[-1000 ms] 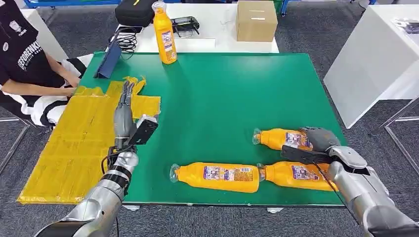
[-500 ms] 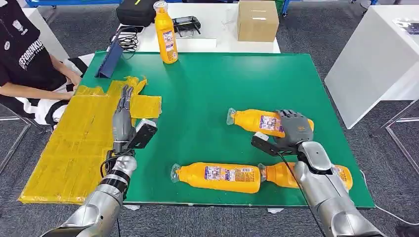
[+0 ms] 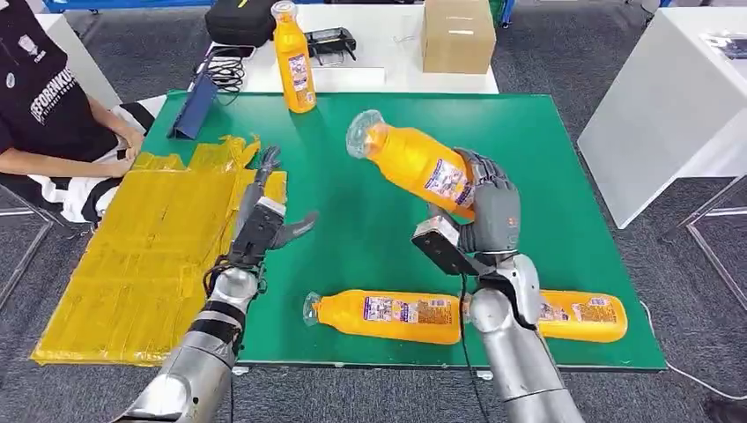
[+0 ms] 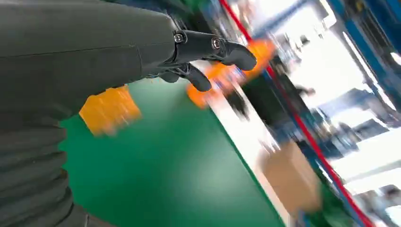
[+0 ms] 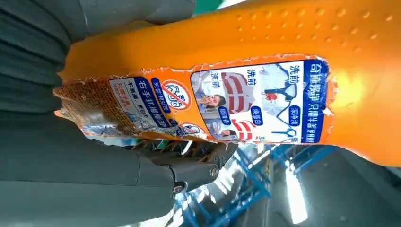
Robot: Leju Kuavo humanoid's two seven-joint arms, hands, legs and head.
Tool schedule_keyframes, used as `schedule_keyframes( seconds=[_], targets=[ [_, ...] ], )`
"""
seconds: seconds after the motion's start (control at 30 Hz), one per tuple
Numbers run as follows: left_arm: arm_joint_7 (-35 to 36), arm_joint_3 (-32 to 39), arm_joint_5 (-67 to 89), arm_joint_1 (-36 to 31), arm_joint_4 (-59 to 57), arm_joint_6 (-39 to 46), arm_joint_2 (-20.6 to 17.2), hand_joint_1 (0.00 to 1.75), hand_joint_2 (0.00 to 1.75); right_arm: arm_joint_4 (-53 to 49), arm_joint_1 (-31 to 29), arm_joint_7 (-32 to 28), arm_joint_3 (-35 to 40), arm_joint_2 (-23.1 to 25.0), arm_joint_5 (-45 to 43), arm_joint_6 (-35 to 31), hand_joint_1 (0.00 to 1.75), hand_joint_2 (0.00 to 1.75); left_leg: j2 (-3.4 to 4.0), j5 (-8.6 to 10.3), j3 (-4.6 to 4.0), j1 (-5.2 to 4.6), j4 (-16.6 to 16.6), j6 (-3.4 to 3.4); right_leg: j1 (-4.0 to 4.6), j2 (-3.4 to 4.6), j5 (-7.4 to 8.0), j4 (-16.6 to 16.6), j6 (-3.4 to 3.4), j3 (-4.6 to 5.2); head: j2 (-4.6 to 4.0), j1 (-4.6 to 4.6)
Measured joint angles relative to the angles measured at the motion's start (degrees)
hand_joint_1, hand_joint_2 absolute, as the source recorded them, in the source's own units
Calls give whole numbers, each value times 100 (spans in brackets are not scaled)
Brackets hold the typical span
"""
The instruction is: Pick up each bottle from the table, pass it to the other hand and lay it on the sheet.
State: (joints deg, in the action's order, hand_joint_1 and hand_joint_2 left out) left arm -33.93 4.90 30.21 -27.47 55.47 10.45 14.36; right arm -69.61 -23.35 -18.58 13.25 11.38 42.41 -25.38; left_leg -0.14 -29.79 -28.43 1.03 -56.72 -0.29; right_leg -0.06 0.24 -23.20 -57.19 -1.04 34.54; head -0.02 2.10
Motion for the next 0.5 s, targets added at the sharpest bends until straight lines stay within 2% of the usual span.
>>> schedule_keyframes(
  seconds=[0.27, 0.5],
  targets=[
    [142, -477, -853, -11, 527, -1085, 166, 0, 175, 94, -94, -372, -197, 372, -523, 320, 175, 175, -2, 0, -1, -4, -2, 1, -4, -1, 0, 0, 0, 0, 0, 2],
    [228, -912, -1091, 3, 925, -1222, 275, 0, 175, 938, -285, -525, -254, 667, -429, 680, 175, 175, -2, 0, -1, 2, -1, 0, -1, 0, 0, 0, 0, 0, 0, 2]
  ],
)
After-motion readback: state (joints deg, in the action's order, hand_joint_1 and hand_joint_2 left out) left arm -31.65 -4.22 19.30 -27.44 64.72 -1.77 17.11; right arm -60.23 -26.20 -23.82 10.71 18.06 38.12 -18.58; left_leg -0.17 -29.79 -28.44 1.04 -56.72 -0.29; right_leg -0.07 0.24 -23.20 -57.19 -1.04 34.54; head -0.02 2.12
